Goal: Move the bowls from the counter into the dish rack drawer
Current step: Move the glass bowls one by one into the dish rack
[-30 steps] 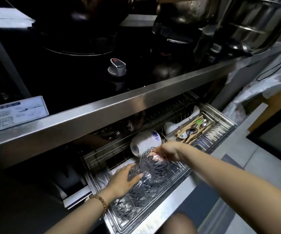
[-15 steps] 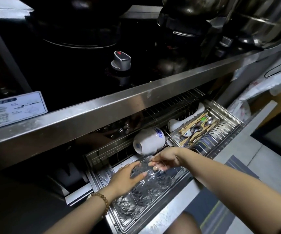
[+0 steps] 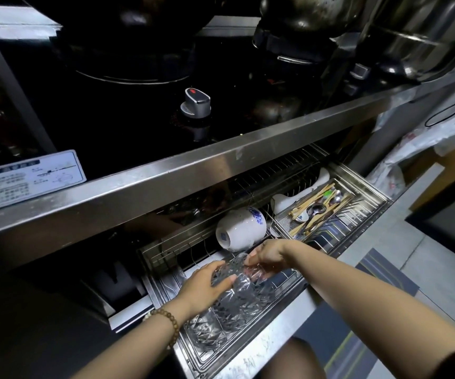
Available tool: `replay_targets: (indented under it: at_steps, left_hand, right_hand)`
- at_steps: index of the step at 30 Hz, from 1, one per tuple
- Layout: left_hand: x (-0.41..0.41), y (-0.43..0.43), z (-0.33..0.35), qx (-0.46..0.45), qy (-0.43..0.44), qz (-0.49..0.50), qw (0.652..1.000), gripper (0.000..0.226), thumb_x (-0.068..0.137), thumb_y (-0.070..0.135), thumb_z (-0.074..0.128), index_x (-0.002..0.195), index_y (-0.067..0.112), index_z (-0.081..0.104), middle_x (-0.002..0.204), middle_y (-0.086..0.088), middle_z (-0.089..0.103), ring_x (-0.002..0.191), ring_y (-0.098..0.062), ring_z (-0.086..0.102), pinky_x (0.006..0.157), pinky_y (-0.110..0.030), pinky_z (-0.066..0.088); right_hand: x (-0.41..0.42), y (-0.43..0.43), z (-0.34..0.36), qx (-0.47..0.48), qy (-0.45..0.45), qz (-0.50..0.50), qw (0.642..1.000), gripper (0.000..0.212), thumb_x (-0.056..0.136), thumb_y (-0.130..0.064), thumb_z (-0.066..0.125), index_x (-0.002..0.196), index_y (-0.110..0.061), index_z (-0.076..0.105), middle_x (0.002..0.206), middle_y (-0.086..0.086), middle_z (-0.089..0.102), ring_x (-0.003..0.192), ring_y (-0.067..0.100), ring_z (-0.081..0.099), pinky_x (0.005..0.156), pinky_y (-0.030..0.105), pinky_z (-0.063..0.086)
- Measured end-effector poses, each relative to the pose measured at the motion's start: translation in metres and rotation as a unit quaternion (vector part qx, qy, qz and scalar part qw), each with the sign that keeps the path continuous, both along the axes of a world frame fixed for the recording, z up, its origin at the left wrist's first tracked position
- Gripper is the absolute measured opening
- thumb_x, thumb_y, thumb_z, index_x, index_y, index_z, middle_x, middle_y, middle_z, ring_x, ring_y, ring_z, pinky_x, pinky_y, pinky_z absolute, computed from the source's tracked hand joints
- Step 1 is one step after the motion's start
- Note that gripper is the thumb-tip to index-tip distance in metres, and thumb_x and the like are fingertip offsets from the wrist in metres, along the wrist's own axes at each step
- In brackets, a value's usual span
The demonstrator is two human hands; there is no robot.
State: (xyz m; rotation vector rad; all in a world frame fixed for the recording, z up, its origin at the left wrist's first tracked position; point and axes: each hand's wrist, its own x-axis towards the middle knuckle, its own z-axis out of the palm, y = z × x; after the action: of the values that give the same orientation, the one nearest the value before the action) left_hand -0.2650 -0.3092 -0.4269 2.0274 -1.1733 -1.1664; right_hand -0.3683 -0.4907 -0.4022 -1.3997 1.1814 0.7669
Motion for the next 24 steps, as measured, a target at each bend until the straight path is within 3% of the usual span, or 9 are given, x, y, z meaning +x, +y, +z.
replay_targets:
  at_steps: [3, 5, 8, 11, 14, 20, 24]
  left_hand:
    - [-0.002, 0.003, 0.011, -0.011, -0.003, 0.003, 1.0, 0.065, 0.085, 0.058, 0.049, 0.14, 0.027, 0.036, 0.146, 0.005, 0.041, 0.129, -0.016, 0.045, 0.107, -0.031, 0.037]
    - [-0.003, 0.005, 0.023, -0.027, -0.007, -0.001, 1.0, 0.062, 0.086, 0.056, 0.048, 0.139, 0.027, 0.038, 0.146, 0.007, 0.04, 0.129, -0.018, 0.045, 0.106, -0.033, 0.038]
    - [-0.004, 0.009, 0.047, -0.066, -0.013, 0.0, 0.998, 0.057, 0.086, 0.054, 0.049, 0.135, 0.027, 0.043, 0.141, 0.007, 0.046, 0.126, -0.01, 0.045, 0.108, -0.029, 0.036]
    - [-0.002, 0.013, 0.075, -0.122, -0.022, 0.014, 0.992, 0.056, 0.082, 0.058, 0.053, 0.129, 0.028, 0.049, 0.128, 0.009, 0.057, 0.115, -0.006, 0.054, 0.104, -0.03, 0.042]
    - [-0.001, 0.019, 0.108, -0.17, -0.04, 0.017, 0.984, 0.053, 0.083, 0.054, 0.055, 0.128, 0.026, 0.05, 0.119, 0.007, 0.061, 0.107, -0.007, 0.058, 0.099, -0.032, 0.045]
    - [0.0, 0.051, 0.189, -0.275, -0.068, 0.026, 0.959, 0.045, 0.086, 0.043, 0.059, 0.128, 0.03, 0.049, 0.122, 0.01, 0.06, 0.113, -0.002, 0.055, 0.103, -0.023, 0.041]
    - [0.014, 0.09, 0.248, -0.341, -0.124, 0.029, 0.931, 0.044, 0.087, 0.044, 0.057, 0.129, 0.035, 0.047, 0.122, 0.018, 0.058, 0.114, 0.004, 0.052, 0.098, -0.013, 0.038]
  right_hand:
    - [-0.001, 0.006, 0.02, -0.072, -0.027, 0.06, 0.995, 0.018, 0.096, -0.016, 0.048, 0.08, -0.014, 0.056, 0.083, 0.005, 0.058, 0.064, 0.015, 0.054, 0.063, 0.026, 0.047]
    - [-0.006, 0.013, 0.041, -0.138, -0.088, 0.035, 0.986, 0.011, 0.093, -0.015, 0.054, 0.086, -0.01, 0.059, 0.083, 0.004, 0.06, 0.065, 0.013, 0.054, 0.061, 0.022, 0.048]
    - [-0.016, 0.026, 0.076, -0.196, -0.172, 0.004, 0.965, 0.028, 0.091, -0.021, 0.057, 0.113, -0.003, 0.058, 0.096, 0.007, 0.064, 0.068, 0.007, 0.054, 0.053, 0.014, 0.043]
    - [-0.026, 0.044, 0.113, -0.236, -0.253, -0.043, 0.937, 0.029, 0.091, -0.02, 0.057, 0.115, -0.005, 0.057, 0.096, 0.007, 0.059, 0.08, 0.013, 0.057, 0.049, 0.011, 0.039]
    - [-0.032, 0.065, 0.156, -0.254, -0.33, -0.08, 0.906, 0.022, 0.091, -0.019, 0.058, 0.112, -0.012, 0.059, 0.096, 0.004, 0.06, 0.083, 0.01, 0.058, 0.061, 0.015, 0.043]
    - [-0.037, 0.108, 0.237, -0.311, -0.43, -0.061, 0.846, 0.021, 0.091, -0.021, 0.056, 0.112, -0.023, 0.059, 0.104, -0.004, 0.064, 0.1, 0.012, 0.06, 0.09, 0.029, 0.047]
    - [-0.022, 0.141, 0.283, -0.341, -0.481, -0.005, 0.808, 0.022, 0.091, -0.022, 0.056, 0.112, -0.027, 0.058, 0.113, -0.006, 0.064, 0.099, 0.002, 0.06, 0.085, 0.021, 0.048]
